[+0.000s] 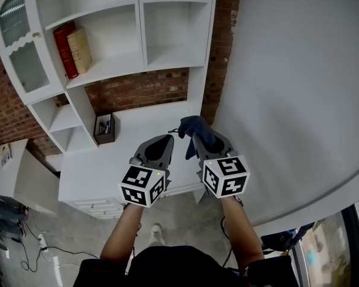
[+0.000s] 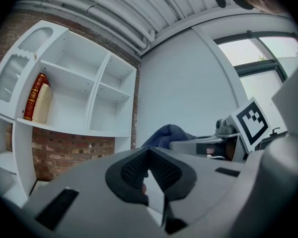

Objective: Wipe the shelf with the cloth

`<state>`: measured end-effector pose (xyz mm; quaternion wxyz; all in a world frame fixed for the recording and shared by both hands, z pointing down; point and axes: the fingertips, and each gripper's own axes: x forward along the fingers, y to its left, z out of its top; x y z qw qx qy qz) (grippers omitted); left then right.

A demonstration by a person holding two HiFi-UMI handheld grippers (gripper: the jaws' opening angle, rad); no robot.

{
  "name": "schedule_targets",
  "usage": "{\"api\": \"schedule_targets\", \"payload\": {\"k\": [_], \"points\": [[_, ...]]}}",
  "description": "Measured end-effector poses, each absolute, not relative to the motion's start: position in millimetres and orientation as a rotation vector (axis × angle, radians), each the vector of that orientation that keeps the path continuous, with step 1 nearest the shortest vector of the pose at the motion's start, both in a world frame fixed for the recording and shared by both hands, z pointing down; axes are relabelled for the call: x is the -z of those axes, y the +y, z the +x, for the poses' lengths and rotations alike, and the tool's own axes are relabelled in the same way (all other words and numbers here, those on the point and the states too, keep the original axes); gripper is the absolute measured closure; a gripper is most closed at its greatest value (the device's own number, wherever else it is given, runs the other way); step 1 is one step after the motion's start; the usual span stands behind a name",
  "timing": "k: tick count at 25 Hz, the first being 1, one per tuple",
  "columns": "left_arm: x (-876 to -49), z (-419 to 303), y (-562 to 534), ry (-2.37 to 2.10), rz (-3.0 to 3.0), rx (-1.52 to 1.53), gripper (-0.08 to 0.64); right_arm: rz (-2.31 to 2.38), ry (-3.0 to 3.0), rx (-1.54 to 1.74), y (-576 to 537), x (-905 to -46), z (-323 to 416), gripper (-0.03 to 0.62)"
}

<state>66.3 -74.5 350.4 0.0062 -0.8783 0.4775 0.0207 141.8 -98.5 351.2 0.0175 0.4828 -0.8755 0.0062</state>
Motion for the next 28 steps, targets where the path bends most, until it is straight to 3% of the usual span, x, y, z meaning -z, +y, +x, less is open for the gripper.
{"api": "schedule_targets", "payload": {"k": [13, 28], "points": [[-344.9, 81.0, -49.1, 1.499, -2.698, -0.035, 0.543, 1.454, -2.752, 0.011, -79.0, -352.0, 149.8, 0.504], [-343.2, 22.9, -25.6, 1.534, -2.700, -0.056, 0.543, 1.475, -2.749, 0.036, -55.3, -344.6, 102.6, 0.505]]}}
